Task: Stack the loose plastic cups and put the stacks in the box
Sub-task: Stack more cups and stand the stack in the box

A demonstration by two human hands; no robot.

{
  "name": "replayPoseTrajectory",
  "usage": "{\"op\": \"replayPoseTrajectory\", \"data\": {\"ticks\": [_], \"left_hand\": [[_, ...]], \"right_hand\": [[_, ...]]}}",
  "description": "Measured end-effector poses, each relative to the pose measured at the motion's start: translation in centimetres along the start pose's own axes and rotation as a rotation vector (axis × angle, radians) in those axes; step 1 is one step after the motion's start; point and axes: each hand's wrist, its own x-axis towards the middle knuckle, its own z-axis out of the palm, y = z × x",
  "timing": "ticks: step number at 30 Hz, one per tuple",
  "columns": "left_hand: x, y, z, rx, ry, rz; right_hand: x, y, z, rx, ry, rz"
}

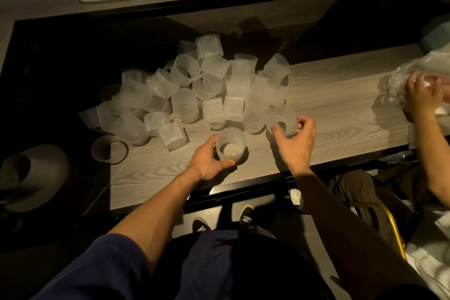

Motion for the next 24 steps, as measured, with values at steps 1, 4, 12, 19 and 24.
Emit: {"op": "replayPoseTrajectory", "data": {"ticks": [1, 4, 12, 19, 24], "left_hand": [[0.0, -0.1, 0.0, 0.0, -0.003, 0.0], [0.1, -0.1, 0.0, -0.008, -0.013, 0.0], [0.2, -0.2, 0.1, -0.026, -0.007, 0.004], [0.2, -0.3, 0.1, 0.01, -0.007, 0.045], [0.3, -0.2, 0.1, 0.008, -0.006, 0.038]], "right_hand": [[-0.3, -1.1, 0.0, 0.051, -0.022, -0.035], [-1.4, -4.2, 0.4, 0.095, -0.09, -0.184], [-4.3, -4.5, 2.5, -0.155, -0.463, -0.525], [-3.8, -3.1, 3.2, -0.434, -0.574, -0.53], [-2.7, -3.4, 2.4, -0.374, -0.677, -0.429]]}}
